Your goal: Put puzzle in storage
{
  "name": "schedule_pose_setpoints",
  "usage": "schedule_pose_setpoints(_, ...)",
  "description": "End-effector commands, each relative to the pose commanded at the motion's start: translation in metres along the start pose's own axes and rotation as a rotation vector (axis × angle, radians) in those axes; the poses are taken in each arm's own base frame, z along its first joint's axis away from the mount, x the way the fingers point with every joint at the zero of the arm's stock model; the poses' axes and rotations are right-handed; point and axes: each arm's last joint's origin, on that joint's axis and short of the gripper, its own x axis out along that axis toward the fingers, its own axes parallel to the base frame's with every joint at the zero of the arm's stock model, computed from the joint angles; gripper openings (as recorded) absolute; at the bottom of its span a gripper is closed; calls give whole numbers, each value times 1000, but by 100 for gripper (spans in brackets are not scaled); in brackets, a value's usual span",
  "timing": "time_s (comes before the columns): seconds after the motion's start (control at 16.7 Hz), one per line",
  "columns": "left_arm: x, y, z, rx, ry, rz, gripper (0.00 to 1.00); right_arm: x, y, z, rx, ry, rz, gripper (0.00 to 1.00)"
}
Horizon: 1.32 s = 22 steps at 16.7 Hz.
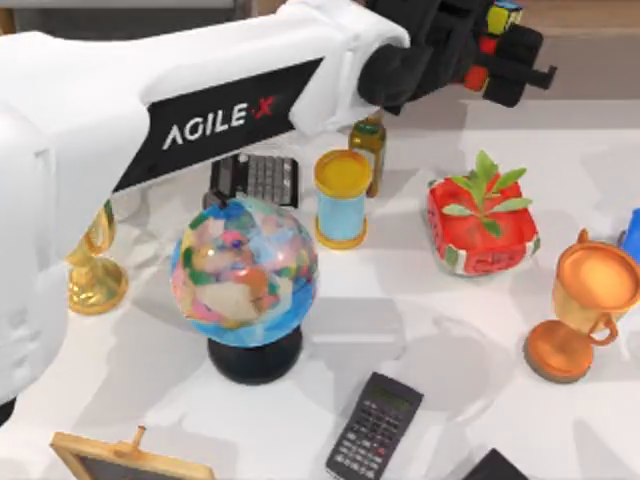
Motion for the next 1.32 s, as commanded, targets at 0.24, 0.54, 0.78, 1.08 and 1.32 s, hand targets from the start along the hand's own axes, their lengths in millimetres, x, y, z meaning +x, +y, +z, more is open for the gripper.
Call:
schedule_pose_setpoints(0.24, -29, 41, 7, 19, 349, -68, 0, 0, 0, 0, 0, 0, 0, 100)
schedule_pose_setpoints(0.54, -60, 129, 13, -52, 694, -49, 0, 0, 0, 0, 0, 0, 0, 100)
schedule_pose_setpoints(0.78, -91, 217, 21, -153, 805, 30, 0, 0, 0, 0, 0, 0, 0, 100)
schedule_pose_setpoints(1.08, -141, 325, 21, -264, 807, 194, 0, 0, 0, 0, 0, 0, 0, 100)
schedule_pose_setpoints(1.32, -154, 401, -12, -344, 847, 292, 0, 0, 0, 0, 0, 0, 0, 100)
